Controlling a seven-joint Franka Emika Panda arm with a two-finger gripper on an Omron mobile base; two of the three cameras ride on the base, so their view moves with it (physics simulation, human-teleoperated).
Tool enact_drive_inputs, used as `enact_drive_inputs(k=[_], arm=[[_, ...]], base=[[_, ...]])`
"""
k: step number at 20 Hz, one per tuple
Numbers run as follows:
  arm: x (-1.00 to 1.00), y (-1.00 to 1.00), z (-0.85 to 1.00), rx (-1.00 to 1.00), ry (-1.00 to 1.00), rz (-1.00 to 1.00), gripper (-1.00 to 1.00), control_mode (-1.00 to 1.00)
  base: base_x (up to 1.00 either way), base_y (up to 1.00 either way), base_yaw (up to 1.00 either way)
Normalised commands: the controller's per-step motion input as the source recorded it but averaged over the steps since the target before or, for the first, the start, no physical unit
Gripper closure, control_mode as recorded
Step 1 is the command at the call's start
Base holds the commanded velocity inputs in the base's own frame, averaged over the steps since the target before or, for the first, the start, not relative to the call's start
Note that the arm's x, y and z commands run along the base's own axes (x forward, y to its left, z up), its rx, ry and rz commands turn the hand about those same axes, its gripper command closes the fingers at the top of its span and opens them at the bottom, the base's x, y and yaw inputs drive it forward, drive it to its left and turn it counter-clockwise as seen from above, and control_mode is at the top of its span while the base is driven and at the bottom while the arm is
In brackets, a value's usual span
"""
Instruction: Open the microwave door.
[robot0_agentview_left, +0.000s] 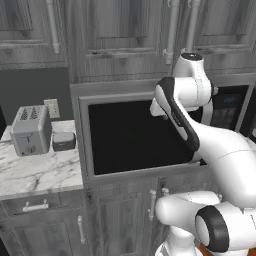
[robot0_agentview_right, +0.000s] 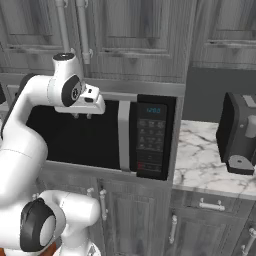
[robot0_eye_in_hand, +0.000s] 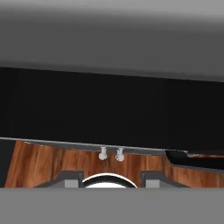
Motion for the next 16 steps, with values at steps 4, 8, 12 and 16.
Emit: enact_drive_inputs(k=[4, 8, 12, 16], arm=[[-0.10, 0.00, 0.00, 0.00, 0.00, 0.00, -1.00, -1.00], [-0.11, 0.00, 0.00, 0.00, 0.00, 0.00, -1.00, -1.00], [-0.30, -0.03, -0.09, -0.01, 0.00, 0.00, -1.00, 1.00], [0.00, 0.00, 0.00, 0.00, 0.00, 0.00, -1.00, 1.00]], base=[[0.00, 0.00, 0.00], [0.00, 0.00, 0.00], [-0.31, -0.11, 0.00], [-0.49, -0.37, 0.00]])
